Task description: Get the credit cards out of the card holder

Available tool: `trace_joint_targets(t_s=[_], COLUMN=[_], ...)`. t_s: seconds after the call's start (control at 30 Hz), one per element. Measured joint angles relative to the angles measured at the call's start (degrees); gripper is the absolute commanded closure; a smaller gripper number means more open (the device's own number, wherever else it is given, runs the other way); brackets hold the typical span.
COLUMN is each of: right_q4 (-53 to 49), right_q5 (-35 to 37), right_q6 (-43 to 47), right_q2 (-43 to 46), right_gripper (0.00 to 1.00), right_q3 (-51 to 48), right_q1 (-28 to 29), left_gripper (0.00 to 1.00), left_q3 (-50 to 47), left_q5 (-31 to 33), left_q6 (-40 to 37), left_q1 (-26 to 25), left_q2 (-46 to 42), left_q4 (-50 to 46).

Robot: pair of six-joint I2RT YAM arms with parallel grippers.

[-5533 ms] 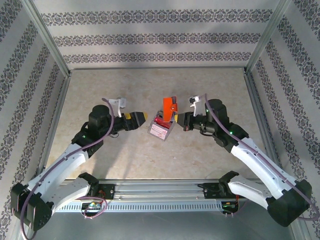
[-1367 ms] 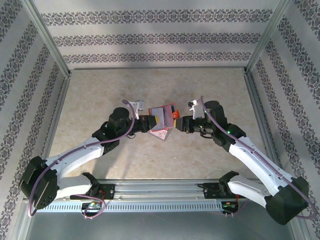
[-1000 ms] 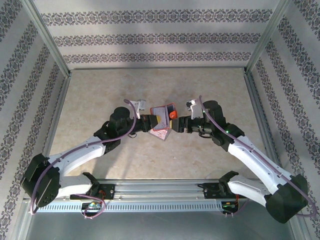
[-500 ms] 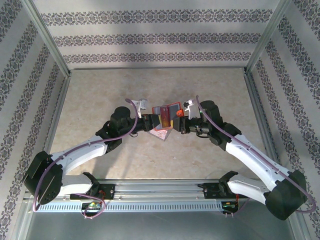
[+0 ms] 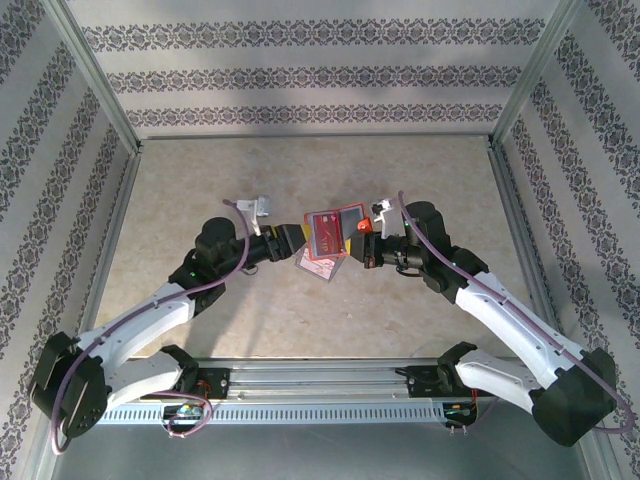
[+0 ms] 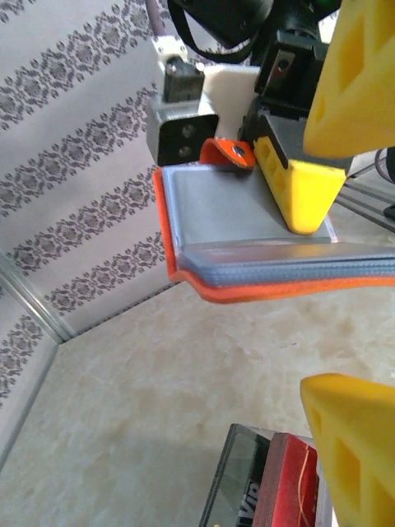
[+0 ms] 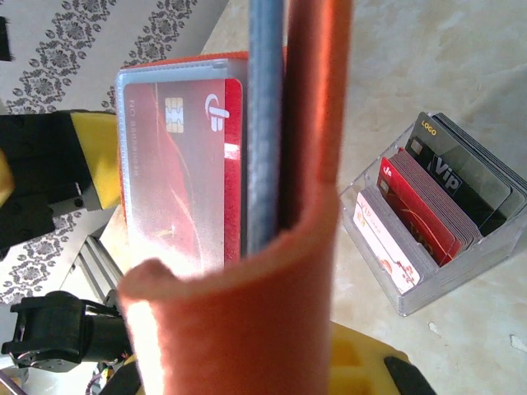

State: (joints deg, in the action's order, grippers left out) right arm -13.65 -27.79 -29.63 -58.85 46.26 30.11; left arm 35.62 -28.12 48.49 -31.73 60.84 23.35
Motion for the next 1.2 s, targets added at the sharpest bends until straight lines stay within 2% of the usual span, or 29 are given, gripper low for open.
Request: trace_joint_targets(t_s=[0.23,0.37,0.47,0.57,0.63,0.67,0.83,0.9,1.0,1.2], right_q4=[0.61,1.16,1.64,2.34,2.58,2.51,-0.02,-2.75,-8.39,-13.25], right_q5=[-0.70,-1.01,-1.25,-1.27,-1.29,-1.29,-2.80,-3.26,-3.43,-6.40], right_q6=[-0.26,-0.50,-0.68,-0.76,-1.09,-1.16,-1.07,-0.68,-0.42,-1.92], right_q2=[0.00,0.00,-0.02,-0.02,-0.02,-0.02,0.70,2.12,5.16,7.78], right_gripper=[1.00,1.00,1.00,0.99,0.89,0.83,0.55,0.50,0.50,0.60], right_q3=[0.00,-0.04,-0.07,-0.31,-0.61,-0.74,-0.90,-0.83,0.57,5.18], right_q1=[0.00,0.00,0.02,0.00,0.00,-0.15,-3.52,-5.66,-7.87,-8.13], left_gripper=[0.18,0.27,0.46,0.72,0.94,1.00,1.00,1.00,1.00,1.00], left_q3=[-0.04,-0.02,0.09,0.31,0.39,0.44,1.22,1.97,3.61,6.01], left_q5=[-1.90,-3.23,-4.33,-4.74,-4.72,-4.83,-2.99,-1.42,0.85,4.26], left_q6=[1.16,2.12,2.51,2.54,2.43,2.47,1.42,0.42,-1.31,-4.17], left_q1=[0.22,-0.48,-1.18,-1.46,-1.57,-1.60,-1.70,-1.70,-1.68,-1.68], left_q2=[2.86,6.69,8.28,8.66,8.66,8.61,7.30,6.38,5.07,4.46], left_q4=[2.56,4.33,4.63,5.09,5.46,5.53,2.25,-1.20,-6.36,-13.86])
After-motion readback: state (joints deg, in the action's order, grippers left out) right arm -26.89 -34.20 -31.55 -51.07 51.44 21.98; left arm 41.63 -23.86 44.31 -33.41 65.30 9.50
